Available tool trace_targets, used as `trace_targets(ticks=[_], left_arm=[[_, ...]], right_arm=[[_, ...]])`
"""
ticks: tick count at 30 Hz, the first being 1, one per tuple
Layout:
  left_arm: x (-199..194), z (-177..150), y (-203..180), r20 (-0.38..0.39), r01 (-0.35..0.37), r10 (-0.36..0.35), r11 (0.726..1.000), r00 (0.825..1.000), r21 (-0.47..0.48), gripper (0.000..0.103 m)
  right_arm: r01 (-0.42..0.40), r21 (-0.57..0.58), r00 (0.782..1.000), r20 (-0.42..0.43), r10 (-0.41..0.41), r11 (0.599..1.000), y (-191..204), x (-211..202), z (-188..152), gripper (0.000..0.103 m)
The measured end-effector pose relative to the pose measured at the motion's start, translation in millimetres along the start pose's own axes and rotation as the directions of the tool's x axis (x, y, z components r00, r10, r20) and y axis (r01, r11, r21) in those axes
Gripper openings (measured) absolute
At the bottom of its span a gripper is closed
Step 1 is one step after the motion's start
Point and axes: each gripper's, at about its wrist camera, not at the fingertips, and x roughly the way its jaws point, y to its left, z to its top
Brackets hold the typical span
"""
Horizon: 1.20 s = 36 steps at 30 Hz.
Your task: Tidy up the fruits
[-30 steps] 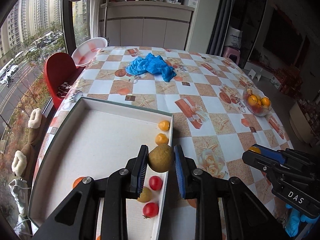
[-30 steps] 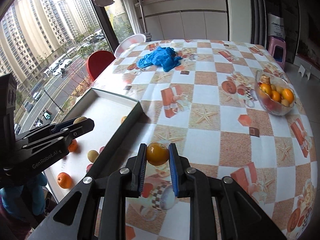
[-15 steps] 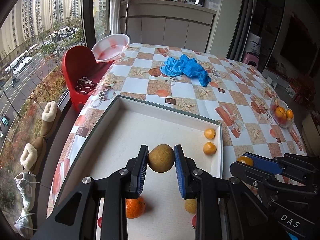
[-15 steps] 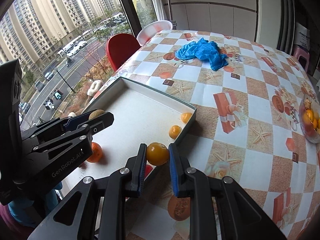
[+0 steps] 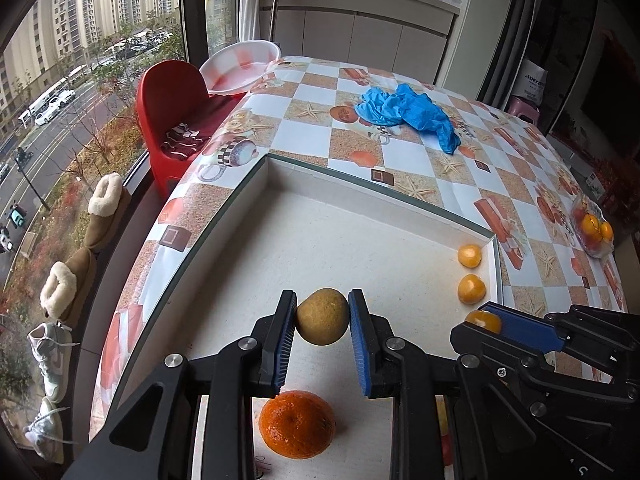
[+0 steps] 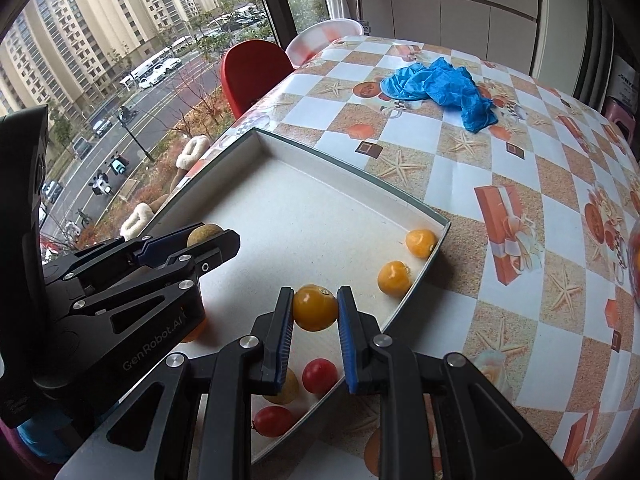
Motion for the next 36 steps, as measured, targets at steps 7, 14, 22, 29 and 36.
trace_targets(ticks=[7, 14, 22, 29, 36], left_arm=[[3.4, -1.9, -0.2, -0.013, -0.002, 0.002, 1.0, 1.0, 0.003, 0.028], [7.6, -5.3, 0.2, -0.026, -0.009, 0.009, 1.0, 1.0, 0.0, 0.028], [7.8, -8.3, -0.3, -0.043, -0.015, 0.015, 1.0, 0.999, 0.001, 0.029], [-3.0, -9.6, 12.9, 0.012, -0.038, 0.038, 0.998, 0.999, -0.057, 0.086], [-6.9, -10.5, 7.5, -0.004, -0.039, 0.038, 0.999, 0.999, -0.034, 0.089]], right_arm=[[0.005, 0.0, 1.0, -0.005, -0.005, 1.0, 0.1, 2.6, 0.8, 0.023], [0.003, -0.005, 1.0, -0.023, -0.003, 1.0, 1.6, 6.7, -0.4, 0.024], [0.033, -0.027, 0.999, -0.02, -0.033, 0.999, 4.7, 4.2, -1.0, 0.039], [0.061, -0.008, 0.998, 0.012, -0.061, 0.998, -4.6, -8.9, 0.3, 0.063], [0.092, -0.013, 0.995, 0.039, -0.091, 0.996, -6.4, -21.7, -0.9, 0.079]])
